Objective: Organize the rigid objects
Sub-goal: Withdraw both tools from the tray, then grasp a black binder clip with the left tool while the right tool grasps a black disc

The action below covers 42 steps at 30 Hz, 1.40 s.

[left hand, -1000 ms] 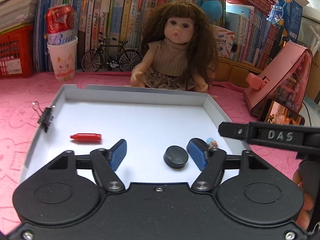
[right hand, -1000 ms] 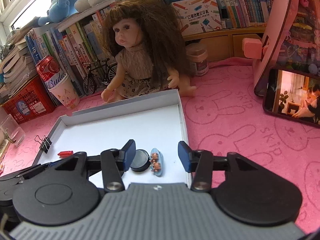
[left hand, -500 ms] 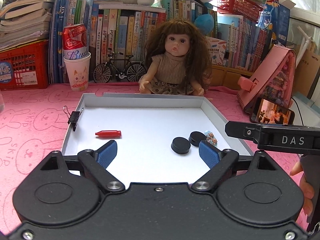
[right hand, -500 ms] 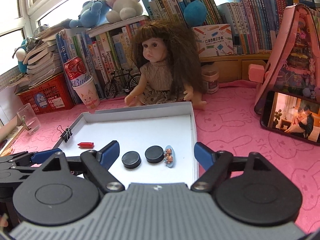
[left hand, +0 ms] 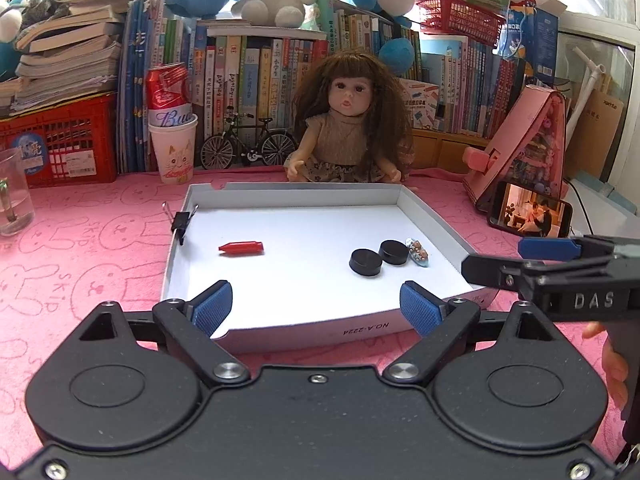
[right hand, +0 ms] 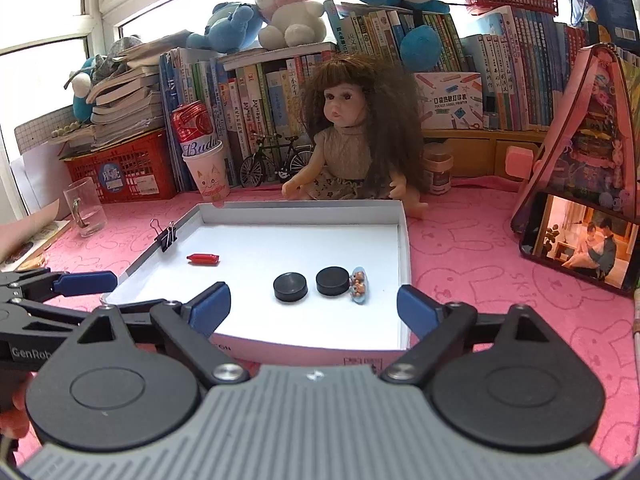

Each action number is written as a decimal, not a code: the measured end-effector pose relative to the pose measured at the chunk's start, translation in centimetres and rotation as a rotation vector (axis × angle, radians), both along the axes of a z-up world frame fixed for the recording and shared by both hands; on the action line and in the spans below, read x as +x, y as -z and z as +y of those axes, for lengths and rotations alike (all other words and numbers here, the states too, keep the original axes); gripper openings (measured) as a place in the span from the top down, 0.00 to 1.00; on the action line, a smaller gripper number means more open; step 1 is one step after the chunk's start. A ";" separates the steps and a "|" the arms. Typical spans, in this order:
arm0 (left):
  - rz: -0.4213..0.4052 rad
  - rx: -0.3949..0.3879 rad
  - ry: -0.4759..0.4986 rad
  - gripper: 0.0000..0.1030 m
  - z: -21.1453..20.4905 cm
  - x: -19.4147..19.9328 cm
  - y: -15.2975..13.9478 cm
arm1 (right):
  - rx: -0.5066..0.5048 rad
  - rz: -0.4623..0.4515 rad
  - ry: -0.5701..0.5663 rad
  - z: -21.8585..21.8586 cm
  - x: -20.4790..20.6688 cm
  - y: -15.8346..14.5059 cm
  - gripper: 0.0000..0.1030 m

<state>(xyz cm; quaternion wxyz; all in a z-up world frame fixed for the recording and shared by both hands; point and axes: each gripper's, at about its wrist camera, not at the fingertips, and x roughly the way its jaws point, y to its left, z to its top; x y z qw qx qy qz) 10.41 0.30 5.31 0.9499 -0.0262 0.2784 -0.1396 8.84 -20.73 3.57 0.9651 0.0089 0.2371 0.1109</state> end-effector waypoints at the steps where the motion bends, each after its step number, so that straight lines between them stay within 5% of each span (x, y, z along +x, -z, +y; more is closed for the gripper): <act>1: 0.003 -0.007 -0.004 0.13 0.3 -0.2 0.0 | -0.009 -0.004 -0.003 0.1 -0.3 0.1 0.05; 32: 0.004 0.019 0.050 0.14 1.1 -11.4 3.5 | -0.087 -0.048 -0.099 2.0 -9.3 5.4 0.08; 42: -0.001 0.049 0.119 0.49 0.3 -13.9 3.3 | -0.121 -0.039 -0.169 2.8 -10.9 6.4 0.33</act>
